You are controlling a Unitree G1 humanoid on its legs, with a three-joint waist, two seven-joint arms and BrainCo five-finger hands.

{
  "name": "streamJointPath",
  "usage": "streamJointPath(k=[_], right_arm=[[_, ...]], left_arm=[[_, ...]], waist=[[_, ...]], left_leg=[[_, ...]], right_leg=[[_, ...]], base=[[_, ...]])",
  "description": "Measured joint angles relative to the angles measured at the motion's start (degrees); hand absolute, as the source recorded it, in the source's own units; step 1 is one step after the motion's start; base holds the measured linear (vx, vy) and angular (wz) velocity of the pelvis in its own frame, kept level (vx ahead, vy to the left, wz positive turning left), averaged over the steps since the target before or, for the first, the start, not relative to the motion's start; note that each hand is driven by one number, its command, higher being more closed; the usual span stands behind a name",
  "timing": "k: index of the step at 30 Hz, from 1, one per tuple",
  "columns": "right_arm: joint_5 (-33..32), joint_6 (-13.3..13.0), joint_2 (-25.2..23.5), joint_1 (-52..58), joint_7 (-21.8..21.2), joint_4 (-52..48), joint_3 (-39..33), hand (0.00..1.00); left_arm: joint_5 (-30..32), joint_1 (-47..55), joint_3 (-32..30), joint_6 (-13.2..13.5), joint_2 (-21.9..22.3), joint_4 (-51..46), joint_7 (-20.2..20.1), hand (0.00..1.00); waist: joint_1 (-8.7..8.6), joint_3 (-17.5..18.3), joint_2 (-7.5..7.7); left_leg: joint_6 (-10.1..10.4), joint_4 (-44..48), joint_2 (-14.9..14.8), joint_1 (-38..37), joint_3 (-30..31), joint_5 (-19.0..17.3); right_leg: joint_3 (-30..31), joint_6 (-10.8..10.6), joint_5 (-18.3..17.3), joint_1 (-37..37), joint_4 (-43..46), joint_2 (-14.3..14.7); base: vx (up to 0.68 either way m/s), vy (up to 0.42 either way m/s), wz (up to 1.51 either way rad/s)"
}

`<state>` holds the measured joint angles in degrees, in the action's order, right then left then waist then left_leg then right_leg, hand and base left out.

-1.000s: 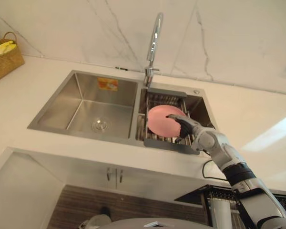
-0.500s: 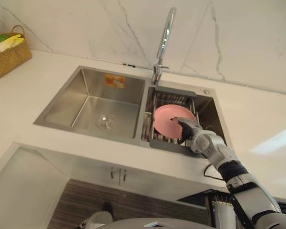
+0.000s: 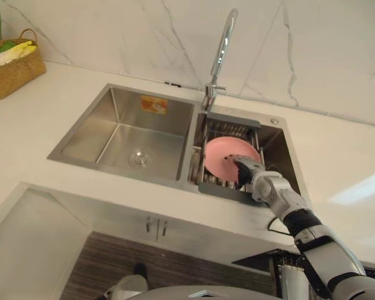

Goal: Walk over to the sink, pick up the cup, carry it to the dishwasher, place the cup inside the dishwasher, then close the dishwasher door

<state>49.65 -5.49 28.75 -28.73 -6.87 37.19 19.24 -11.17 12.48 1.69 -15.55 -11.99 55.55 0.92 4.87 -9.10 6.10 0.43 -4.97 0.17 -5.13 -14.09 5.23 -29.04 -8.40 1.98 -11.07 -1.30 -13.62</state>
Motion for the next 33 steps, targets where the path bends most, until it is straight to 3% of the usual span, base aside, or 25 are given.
streamJointPath(k=[13,18,33], right_arm=[[6.14,2.02,-0.27,-0.08,0.29,0.76,0.99,0.00],[8.88,4.34,-1.22,-0.12,5.51,1.96,0.97,0.00],[8.63,5.39,-1.08,1.15,19.33,1.92,-1.60,0.00]], left_arm=[[-2.23,-0.21,-0.01,-1.46,-0.42,0.11,0.05,0.00],[-2.05,-0.16,-0.47,-1.36,-0.49,0.26,0.05,0.00],[-0.70,-0.08,-0.42,-0.55,-0.34,0.20,0.11,0.00]], waist=[[1.06,-0.07,0.66],[1.13,0.24,1.13],[1.03,-0.05,0.71]], left_leg=[[0.01,0.00,0.04,-0.06,0.07,-0.02],[-0.01,0.00,0.07,-0.09,0.03,-0.05],[-0.04,0.00,0.26,0.14,0.52,-0.29]], right_leg=[[-0.03,0.12,-0.07,-0.13,0.01,0.01],[-0.03,0.36,-0.22,-0.19,0.04,0.01],[-0.14,0.15,-0.55,-0.08,0.12,-0.09]], base=[[0.00,0.000,0.00],[0.00,0.000,0.00],[0.00,0.000,0.00]])
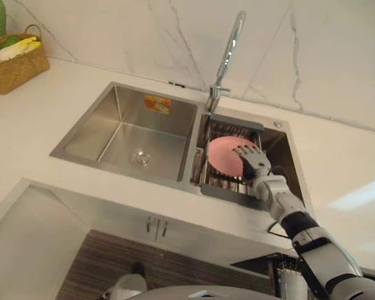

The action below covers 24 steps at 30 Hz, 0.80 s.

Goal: Walk over to the sink, pick up the cup, carry it to the dishwasher, place the cup inside the dishwasher, then close the dishwasher door

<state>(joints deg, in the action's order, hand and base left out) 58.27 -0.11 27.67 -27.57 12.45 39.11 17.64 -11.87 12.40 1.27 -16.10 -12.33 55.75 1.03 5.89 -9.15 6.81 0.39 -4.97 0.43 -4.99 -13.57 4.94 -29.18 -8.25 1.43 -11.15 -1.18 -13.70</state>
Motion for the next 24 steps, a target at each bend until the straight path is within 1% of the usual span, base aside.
streamJointPath(k=[2,5,6,8,11,14,20,21,24], right_arm=[[0.02,-0.05,0.02,0.24,1.50,0.06,-0.20,0.00],[-0.01,-0.33,0.14,0.74,5.27,0.65,-0.40,0.00],[-0.15,-0.57,0.11,1.82,7.03,0.71,-0.45,0.00],[-0.49,-1.44,0.03,2.39,8.78,0.72,-0.46,0.00],[-0.57,-2.40,0.04,2.47,10.59,0.89,-1.03,0.00],[-0.59,-2.50,0.04,2.55,11.99,0.90,-1.03,0.00],[-0.62,-2.45,0.04,2.56,13.16,0.90,-1.03,0.00],[-0.61,-2.46,0.04,2.57,13.20,0.90,-1.03,1.00],[-0.61,-2.46,0.04,2.59,13.73,0.90,-1.03,1.00]], left_arm=[[0.81,0.00,-0.01,0.11,-0.02,0.00,0.00,0.00],[0.91,0.04,-0.02,0.55,-0.03,-0.01,-0.04,0.00],[0.99,0.03,-0.02,0.77,-0.03,-0.05,-0.15,0.00],[0.99,0.06,0.00,1.05,0.10,-0.05,-0.28,0.00],[1.66,0.10,0.00,1.25,0.28,-0.07,-0.47,0.00],[3.19,0.11,0.02,1.60,0.37,-0.07,-0.47,0.00],[3.24,0.11,0.12,1.75,0.43,-0.10,-0.49,0.00],[3.36,0.11,0.12,1.82,0.45,-0.10,-0.51,0.00],[4.89,0.14,0.13,2.30,0.50,-0.10,-0.51,0.00]], waist=[[-0.08,0.00,0.00],[-0.14,-0.11,-0.09],[-0.05,-0.28,-0.31],[-0.12,-0.58,-0.75],[-0.19,-0.82,-1.09],[-0.33,-0.98,-1.20],[-0.37,-1.29,-1.37],[-0.38,-1.31,-1.40],[-0.46,-1.36,-1.48]], left_leg=[[0.01,0.00,0.00,-0.01,0.22,0.00],[0.01,0.00,0.00,0.01,0.56,0.00],[0.01,0.00,0.01,0.04,0.69,0.00],[0.00,0.00,0.05,0.11,0.80,0.01],[0.00,0.00,0.04,0.12,0.95,0.03],[-0.01,0.00,0.05,0.12,0.97,0.04],[0.00,0.00,0.05,0.12,0.98,0.03],[0.00,0.00,0.05,0.12,0.98,0.03],[0.00,0.00,0.05,0.13,0.98,0.03]], right_leg=[[-0.10,0.11,-0.24,0.00,0.27,0.00],[-0.35,0.16,-0.45,-0.01,0.55,0.01],[-0.51,0.21,-0.50,-0.06,0.58,0.00],[-0.67,0.21,-0.50,-0.06,0.58,-0.03],[-0.86,0.20,-0.51,-0.12,0.58,0.00],[-0.89,0.20,-0.51,-0.14,0.58,0.00],[-0.89,0.20,-0.51,-0.14,0.58,-0.01],[-0.89,0.20,-0.52,-0.14,0.58,-0.01],[-0.90,0.19,-0.52,-0.13,0.58,-0.01]], base=[[0.00,0.000,0.04],[0.00,0.000,0.05],[0.00,0.000,0.05],[0.00,0.001,0.02],[0.00,0.000,0.00],[0.00,0.000,0.00],[0.00,0.000,0.00],[0.00,0.000,0.00],[0.00,0.000,0.00]])
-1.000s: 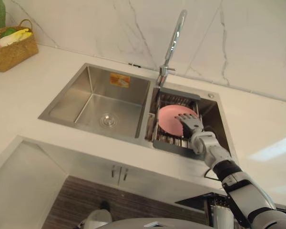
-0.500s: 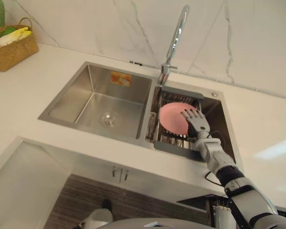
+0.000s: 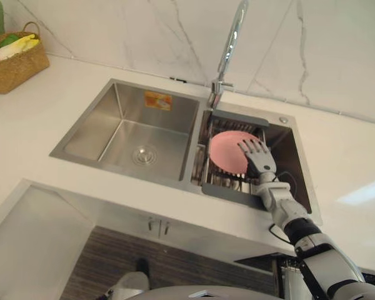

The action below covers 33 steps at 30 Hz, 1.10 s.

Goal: Walk over to the sink, pick up the cup, carry it to the dishwasher, place the cup inside the dishwasher, then close the dishwasher door

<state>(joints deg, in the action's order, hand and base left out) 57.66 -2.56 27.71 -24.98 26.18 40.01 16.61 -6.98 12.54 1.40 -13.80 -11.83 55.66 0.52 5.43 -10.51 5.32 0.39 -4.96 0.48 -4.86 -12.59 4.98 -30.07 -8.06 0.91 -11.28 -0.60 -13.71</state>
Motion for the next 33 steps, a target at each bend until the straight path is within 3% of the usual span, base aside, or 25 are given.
streamJointPath(k=[6,9,13,25,33], right_arm=[[-0.02,-0.04,0.00,0.01,0.71,0.00,0.00,1.00],[-1.19,-0.80,0.00,-0.04,3.25,-0.85,-0.17,1.00],[-1.27,-2.22,0.00,-0.10,3.34,-0.83,-0.14,1.00],[-1.28,-4.62,0.42,-0.53,3.33,-0.84,-0.14,1.00],[-1.25,-4.78,3.29,-0.58,3.19,-4.16,-0.13,1.00]], left_arm=[[0.71,0.12,0.00,0.40,0.00,0.00,-0.09,0.00],[1.13,0.12,0.01,0.51,0.02,-0.08,-0.21,0.00],[1.71,0.14,0.03,0.55,0.05,-0.55,-0.80,0.00],[2.67,0.18,0.00,1.10,0.03,-0.62,-0.94,0.00],[2.80,0.60,-0.02,1.17,0.04,-1.05,-0.94,0.00]], waist=[[-0.40,-0.15,-0.14],[-0.11,-0.17,-0.17],[0.67,-0.24,-0.22],[0.66,-0.61,-0.18],[0.20,-0.62,-0.19]], left_leg=[[0.00,0.00,0.00,0.05,0.05,0.00],[0.02,0.00,0.00,0.10,0.20,-0.02],[0.01,0.01,0.06,0.32,0.59,-0.02],[0.01,0.01,0.10,0.34,0.96,-0.03],[-0.07,0.02,0.04,0.28,0.66,0.01]], right_leg=[[-0.07,-0.11,-0.08,0.02,0.03,0.00],[-0.24,-0.15,-0.17,-0.01,0.06,0.00],[-0.59,-0.03,-0.26,-0.02,0.06,0.00],[-0.62,0.08,-0.33,-0.15,0.13,0.00],[-0.41,0.04,-0.30,-0.06,0.15,-0.01]], base=[[0.00,0.000,0.00],[0.00,0.000,0.01],[0.00,0.000,0.05],[0.00,0.000,0.01],[0.00,0.000,-0.01]])
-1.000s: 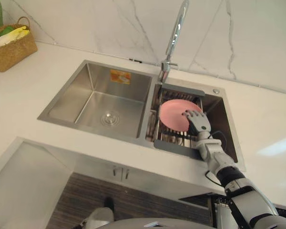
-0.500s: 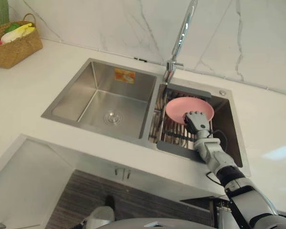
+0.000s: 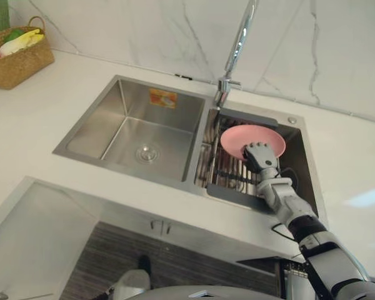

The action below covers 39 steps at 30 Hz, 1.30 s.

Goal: Walk over to the sink, pick up the cup, carry it to the dishwasher, place the cup inside the dishwasher, then close the dishwasher door

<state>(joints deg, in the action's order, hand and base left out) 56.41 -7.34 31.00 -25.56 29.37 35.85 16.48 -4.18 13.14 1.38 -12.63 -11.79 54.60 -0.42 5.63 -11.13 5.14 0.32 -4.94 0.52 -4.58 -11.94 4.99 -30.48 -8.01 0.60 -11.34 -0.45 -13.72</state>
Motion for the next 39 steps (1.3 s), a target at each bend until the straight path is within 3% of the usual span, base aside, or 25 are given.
streamJointPath(k=[3,7,13,15,21,30,35,37,39], right_arm=[[0.00,0.04,1.88,-0.02,-0.50,-2.05,-0.12,1.00],[-0.12,0.17,4.65,0.21,-0.76,-6.01,-2.65,1.00],[-0.97,1.54,10.71,3.32,-1.75,-17.20,-13.02,1.00],[-1.05,1.29,13.91,6.08,-2.91,-23.08,-16.82,1.00],[-3.40,0.67,16.91,14.24,-6.76,-33.69,-23.85,1.00],[-7.84,1.81,16.90,22.62,-7.78,-39.58,-32.63,1.00],[-12.22,3.89,16.42,31.34,-6.33,-38.63,-37.14,1.00],[-13.38,4.11,15.03,33.34,-4.80,-37.00,-38.14,1.00],[-15.05,5.28,11.34,36.32,-3.41,-36.32,-40.16,1.00]], left_arm=[[0.09,0.11,0.00,-0.03,0.00,-0.01,0.00,0.00],[2.17,0.70,0.16,-0.21,-0.02,-0.10,0.03,0.00],[4.41,1.27,1.31,-0.88,-0.10,-0.07,0.13,0.00],[4.53,1.73,2.13,-1.10,-0.25,0.09,0.21,0.00],[4.89,2.83,3.71,-1.24,-0.84,1.40,1.37,0.00],[5.01,3.34,5.53,-2.57,-1.72,2.57,1.44,0.00],[5.04,2.87,6.69,-4.89,-3.21,2.58,1.43,0.00],[4.99,2.17,7.14,-5.84,-3.80,2.61,1.41,0.00],[4.76,0.46,7.70,-6.75,-5.16,2.61,1.31,0.00]], waist=[[-0.14,0.00,-0.01],[-1.63,0.04,-0.08],[-2.90,0.41,-0.20],[-4.26,0.95,-0.08],[-7.26,3.56,0.26],[-10.06,5.53,1.69],[-13.03,6.76,3.36],[-14.26,6.89,3.95],[-15.52,6.73,5.16]], left_leg=[[-0.10,0.00,-0.06,-0.31,-0.48,0.06],[-0.09,0.01,-0.18,-0.62,-1.22,0.04],[0.09,0.01,-0.61,-1.72,-3.89,-0.40],[0.16,0.01,-0.79,-2.18,-5.33,-0.69],[0.32,0.01,-1.12,-3.29,-9.30,-1.55],[0.96,-0.01,-1.18,-5.44,-15.41,-3.25],[1.23,0.37,-1.11,-5.51,-18.64,-3.97],[1.24,0.44,-1.12,-5.51,-19.66,-4.29],[1.16,6.88,-2.58,-3.05,-20.13,-7.80]], right_leg=[[0.21,-0.02,0.01,-0.01,0.03,0.00],[1.44,-0.26,0.19,0.24,0.12,-0.01],[4.00,-0.18,0.29,1.18,0.73,0.04],[5.43,-0.13,0.31,1.69,0.98,0.07],[9.77,0.10,0.49,3.62,1.53,0.16],[15.89,1.01,0.19,6.45,2.96,0.03],[18.84,2.57,0.33,9.10,4.11,0.11],[19.22,4.17,0.28,9.89,4.55,0.12],[20.15,5.50,-0.08,10.83,5.34,-0.01]], base=[[0.00,0.000,-0.08],[0.00,0.002,-0.10],[0.01,0.005,-0.23],[0.02,0.000,-0.34],[0.02,0.009,-0.36],[-0.01,0.034,-0.36],[0.01,0.027,-0.35],[0.03,0.029,-0.29],[0.02,-0.002,-0.22]])
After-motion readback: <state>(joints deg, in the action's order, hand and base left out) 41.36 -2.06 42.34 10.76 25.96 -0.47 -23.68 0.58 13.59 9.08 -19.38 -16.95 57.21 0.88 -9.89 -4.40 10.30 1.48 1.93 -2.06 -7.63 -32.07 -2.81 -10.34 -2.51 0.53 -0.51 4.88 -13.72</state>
